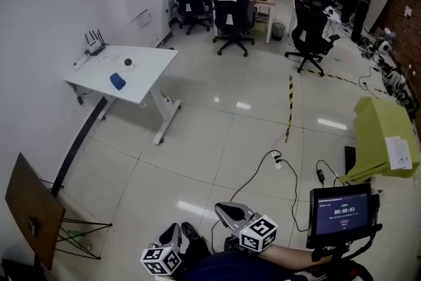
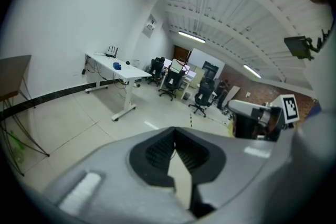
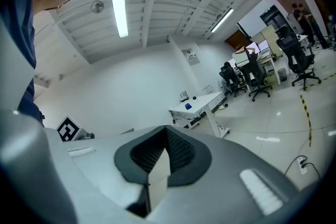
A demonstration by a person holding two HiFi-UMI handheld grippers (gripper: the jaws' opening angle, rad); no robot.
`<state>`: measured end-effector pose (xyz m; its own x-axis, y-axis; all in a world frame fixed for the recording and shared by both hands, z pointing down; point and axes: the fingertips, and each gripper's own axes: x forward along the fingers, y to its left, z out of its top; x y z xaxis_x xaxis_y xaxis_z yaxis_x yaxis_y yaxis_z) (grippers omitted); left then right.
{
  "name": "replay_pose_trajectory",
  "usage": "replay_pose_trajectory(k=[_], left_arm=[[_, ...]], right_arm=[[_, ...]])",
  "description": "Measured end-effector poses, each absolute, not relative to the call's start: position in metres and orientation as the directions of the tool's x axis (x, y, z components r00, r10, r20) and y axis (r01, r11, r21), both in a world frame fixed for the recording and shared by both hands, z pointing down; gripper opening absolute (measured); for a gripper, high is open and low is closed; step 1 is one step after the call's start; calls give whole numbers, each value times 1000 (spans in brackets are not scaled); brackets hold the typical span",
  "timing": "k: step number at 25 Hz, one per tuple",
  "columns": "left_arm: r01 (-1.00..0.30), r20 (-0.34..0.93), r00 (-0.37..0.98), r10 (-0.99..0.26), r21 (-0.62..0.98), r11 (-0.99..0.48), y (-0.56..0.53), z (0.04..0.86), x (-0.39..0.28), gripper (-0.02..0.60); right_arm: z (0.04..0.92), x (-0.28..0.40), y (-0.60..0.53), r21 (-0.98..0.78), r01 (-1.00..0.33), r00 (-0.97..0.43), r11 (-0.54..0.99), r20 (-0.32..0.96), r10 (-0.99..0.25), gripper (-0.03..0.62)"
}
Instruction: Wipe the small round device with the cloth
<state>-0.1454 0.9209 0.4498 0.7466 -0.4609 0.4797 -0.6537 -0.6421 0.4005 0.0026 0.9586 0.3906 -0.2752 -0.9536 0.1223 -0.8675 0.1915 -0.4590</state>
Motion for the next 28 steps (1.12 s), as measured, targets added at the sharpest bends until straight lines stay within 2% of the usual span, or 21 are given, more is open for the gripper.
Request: replay_pose_trajectory(k=[13,28], left_arm=[[-595,443,795,-414,438,-674,807,448,-130,3],[-537,408,838,-362,503,-677,687,452,-162,3]], right_arm=[[387,8,855,-413,-902,-211,126,167,-963,11],[381,-40,734,-350,-932,-187,100,226,-956,11]])
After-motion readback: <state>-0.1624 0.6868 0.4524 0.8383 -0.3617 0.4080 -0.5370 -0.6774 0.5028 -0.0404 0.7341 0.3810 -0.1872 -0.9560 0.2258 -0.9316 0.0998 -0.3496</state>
